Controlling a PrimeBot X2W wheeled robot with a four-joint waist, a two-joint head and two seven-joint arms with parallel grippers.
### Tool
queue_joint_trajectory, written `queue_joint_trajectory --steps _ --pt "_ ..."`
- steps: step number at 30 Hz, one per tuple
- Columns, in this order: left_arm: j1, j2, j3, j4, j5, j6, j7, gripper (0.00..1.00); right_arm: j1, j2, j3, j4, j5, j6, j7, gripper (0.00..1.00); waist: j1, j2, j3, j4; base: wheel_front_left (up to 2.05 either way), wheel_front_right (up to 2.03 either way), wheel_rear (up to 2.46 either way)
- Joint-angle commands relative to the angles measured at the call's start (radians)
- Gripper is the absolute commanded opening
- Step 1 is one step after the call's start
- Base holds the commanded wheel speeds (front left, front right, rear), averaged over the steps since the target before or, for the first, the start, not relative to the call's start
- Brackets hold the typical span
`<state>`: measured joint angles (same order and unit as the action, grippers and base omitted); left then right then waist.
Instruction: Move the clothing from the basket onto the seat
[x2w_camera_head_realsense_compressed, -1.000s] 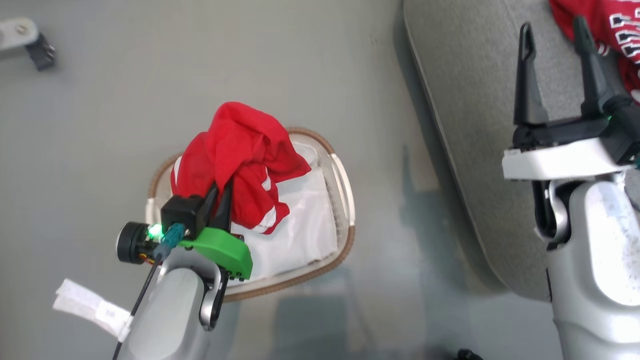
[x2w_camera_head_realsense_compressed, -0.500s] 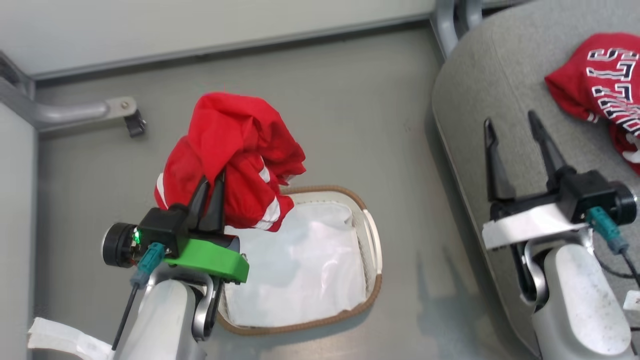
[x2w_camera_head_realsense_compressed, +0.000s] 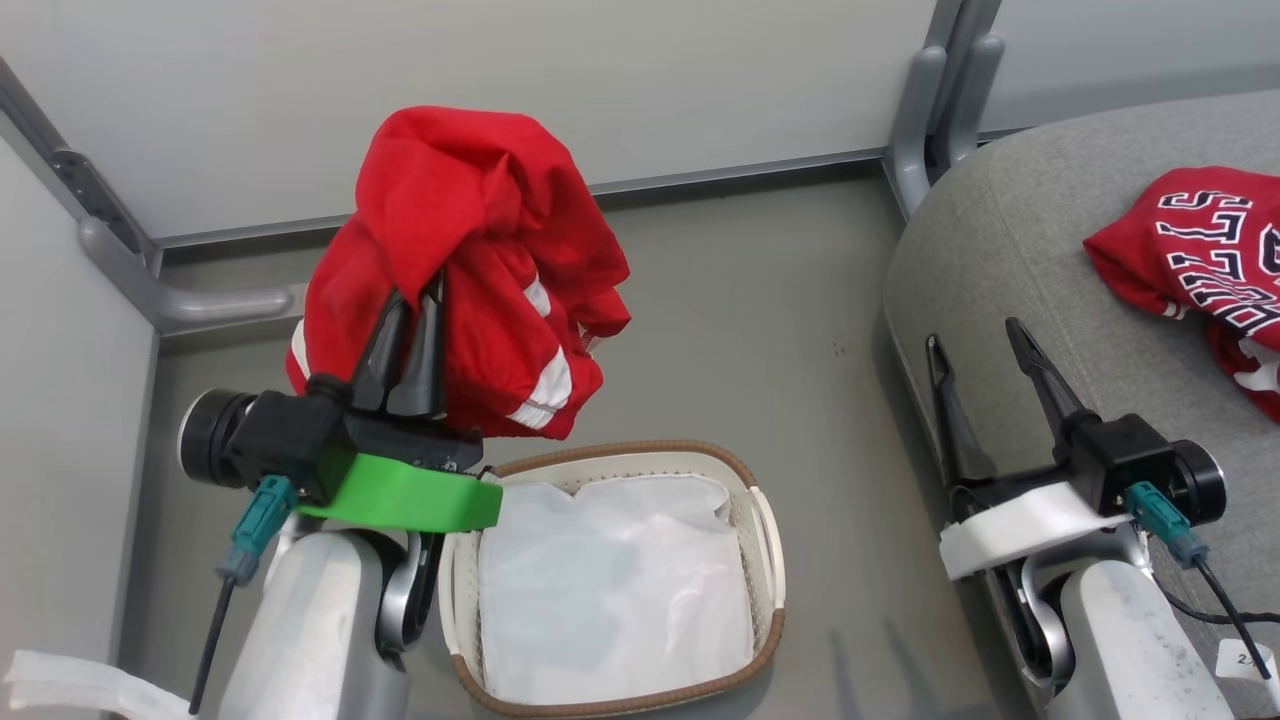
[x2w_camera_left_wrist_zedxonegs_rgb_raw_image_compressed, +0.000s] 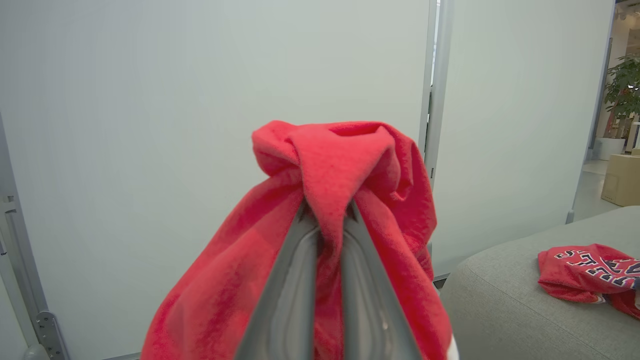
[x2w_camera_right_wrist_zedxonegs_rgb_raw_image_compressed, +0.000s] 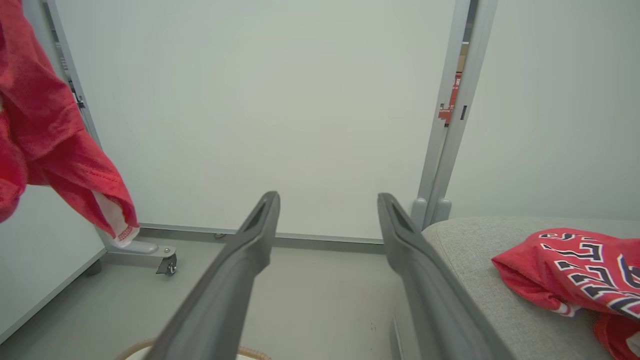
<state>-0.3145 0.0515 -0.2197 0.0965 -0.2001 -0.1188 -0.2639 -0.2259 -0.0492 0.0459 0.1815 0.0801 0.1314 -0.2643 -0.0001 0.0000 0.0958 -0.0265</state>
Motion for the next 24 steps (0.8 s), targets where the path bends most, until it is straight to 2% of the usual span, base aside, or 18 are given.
queue_joint_trajectory --steps 1,6,11,18,24 --pt "-0.019 0.001 -0.003 -0.014 -0.012 -0.003 -0.001 0.0 0.02 -0.005 0.005 -0.005 0.003 -0.001 0.0 1.0 0.0001 0.0 -0.002 0.005 0.0 0.0 0.0" --pt "-0.04 0.001 -0.034 -0.036 -0.016 0.004 -0.001 0.0 0.002 -0.004 0.067 -0.025 0.007 -0.001 0.0 1.0 0.0001 0.0 0.006 0.018 0.0 0.0 0.0" --pt "-0.057 0.001 -0.072 -0.046 -0.023 0.017 -0.001 0.0 -0.068 -0.004 0.233 -0.027 0.036 -0.001 0.0 1.0 0.0001 0.0 0.018 0.036 0.0 0.0 0.0" --pt "-0.071 0.001 -0.153 -0.044 -0.059 0.033 -0.001 0.0 -0.247 -0.008 0.496 0.07 0.133 -0.001 0.0 1.0 0.0001 0.0 0.027 0.076 0.0 0.0 0.0" --pt "-0.084 0.001 -0.227 -0.046 -0.089 0.052 -0.001 0.0 -0.359 -0.008 0.581 0.145 0.167 -0.001 0.0 1.0 0.0001 0.0 0.036 0.116 0.0 0.0 0.0"
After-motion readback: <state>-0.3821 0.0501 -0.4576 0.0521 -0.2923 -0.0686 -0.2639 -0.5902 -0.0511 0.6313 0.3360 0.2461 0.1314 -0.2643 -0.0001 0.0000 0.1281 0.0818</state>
